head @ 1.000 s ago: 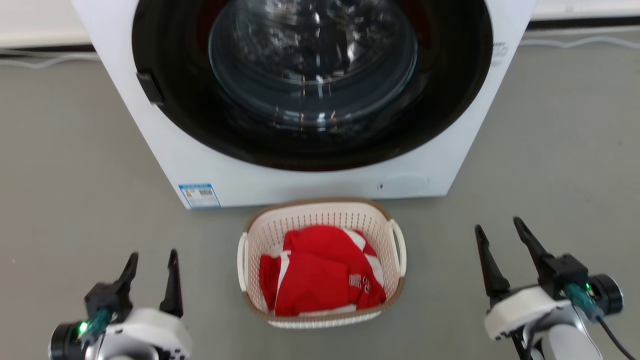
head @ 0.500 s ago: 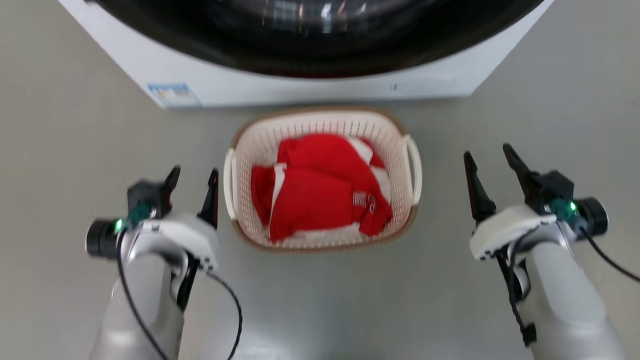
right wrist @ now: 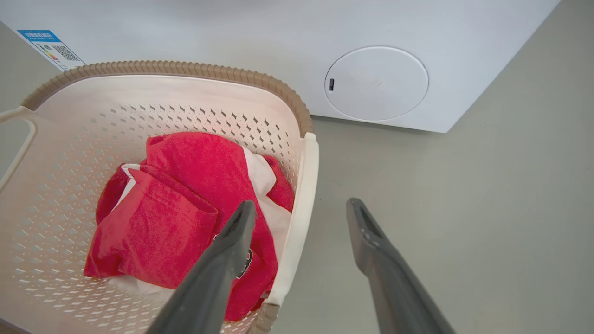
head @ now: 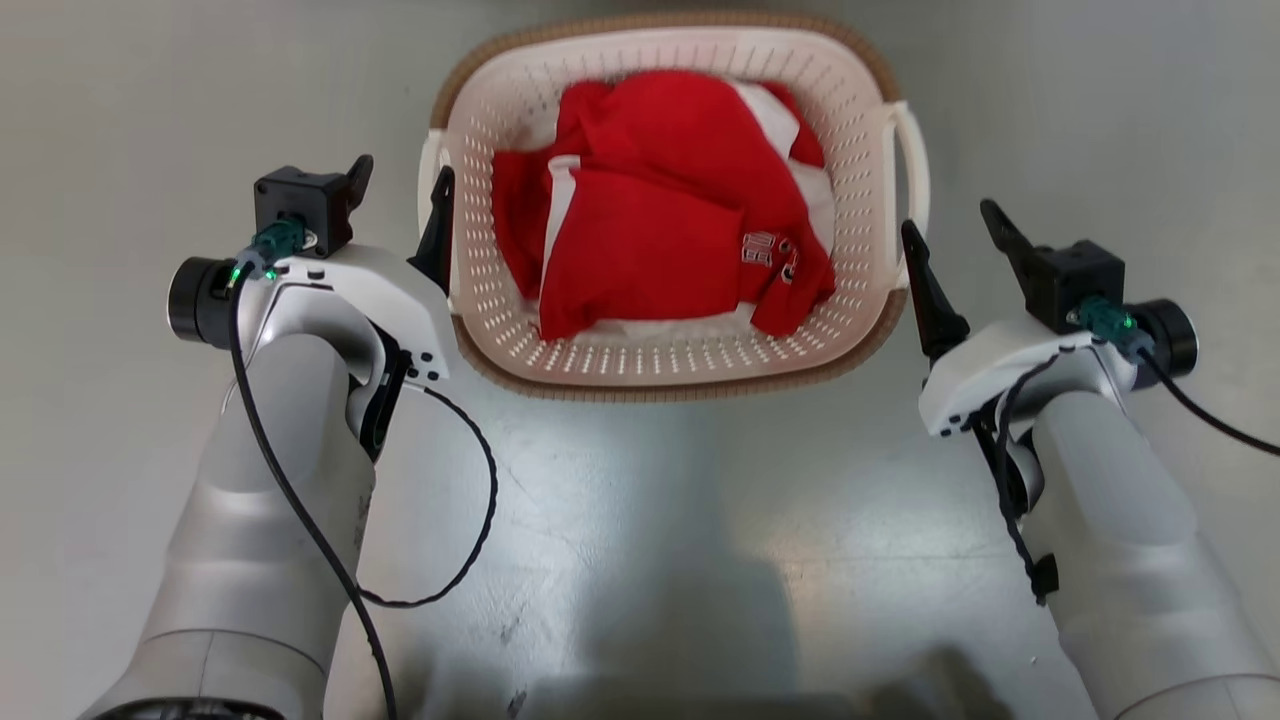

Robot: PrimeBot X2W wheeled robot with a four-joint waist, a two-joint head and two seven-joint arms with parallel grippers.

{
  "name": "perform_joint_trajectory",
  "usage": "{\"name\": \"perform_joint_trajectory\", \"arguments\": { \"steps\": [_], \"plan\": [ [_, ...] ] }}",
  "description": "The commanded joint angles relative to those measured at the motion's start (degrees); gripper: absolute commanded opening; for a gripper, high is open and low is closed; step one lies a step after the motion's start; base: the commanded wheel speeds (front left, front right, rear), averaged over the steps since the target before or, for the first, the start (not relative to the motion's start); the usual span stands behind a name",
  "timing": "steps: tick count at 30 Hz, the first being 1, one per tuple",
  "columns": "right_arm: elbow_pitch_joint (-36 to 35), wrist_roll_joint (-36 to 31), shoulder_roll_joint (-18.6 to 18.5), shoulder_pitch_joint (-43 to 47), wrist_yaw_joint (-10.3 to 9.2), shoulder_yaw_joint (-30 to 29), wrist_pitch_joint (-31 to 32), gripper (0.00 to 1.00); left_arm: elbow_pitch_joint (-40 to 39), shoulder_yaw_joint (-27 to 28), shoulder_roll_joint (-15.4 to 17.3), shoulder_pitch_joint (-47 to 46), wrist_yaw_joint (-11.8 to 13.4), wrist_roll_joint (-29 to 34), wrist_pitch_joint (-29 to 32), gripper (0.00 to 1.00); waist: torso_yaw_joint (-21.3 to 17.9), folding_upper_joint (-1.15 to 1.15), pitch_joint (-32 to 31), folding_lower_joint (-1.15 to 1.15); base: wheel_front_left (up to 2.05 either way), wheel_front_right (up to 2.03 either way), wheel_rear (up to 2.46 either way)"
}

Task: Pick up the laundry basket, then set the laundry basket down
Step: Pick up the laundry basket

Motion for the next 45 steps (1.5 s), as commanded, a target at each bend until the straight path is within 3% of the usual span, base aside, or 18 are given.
{"name": "perform_joint_trajectory", "arguments": {
  "steps": [1, 21, 31, 45],
  "plan": [
    [-0.4, 0.1, 0.6, 0.6, 0.34, 1.2, -0.7, 1.0, -0.1, 0.8, 1.7, 0.1, 0.0, -0.1, -0.3, 1.0, 0.4, 0.0, 2.3, 0.0, 0.0, 0.0, 0.0],
    [-0.1, -1.2, 0.6, -4.1, 0.34, 0.6, -0.7, 1.0, 6.3, -3.1, 1.8, -6.1, 0.8, 1.6, -0.3, 1.0, 1.5, 0.0, 8.3, 0.0, 0.0, 0.0, 0.0],
    [3.7, 0.2, 0.6, -7.9, 0.34, 1.3, -0.7, 1.0, 13.9, -6.1, 1.4, -11.6, 0.3, 1.9, -0.3, 1.0, 1.7, 0.0, 10.4, 0.0, 0.0, 0.0, 0.0],
    [13.4, 2.1, 0.6, -15.5, 0.34, 1.9, -0.7, 1.0, 17.3, -8.2, 1.0, -16.0, 0.1, 0.8, 1.4, 1.0, 2.1, 0.0, 11.6, 0.0, 0.0, 0.0, 0.0]
  ]
}}
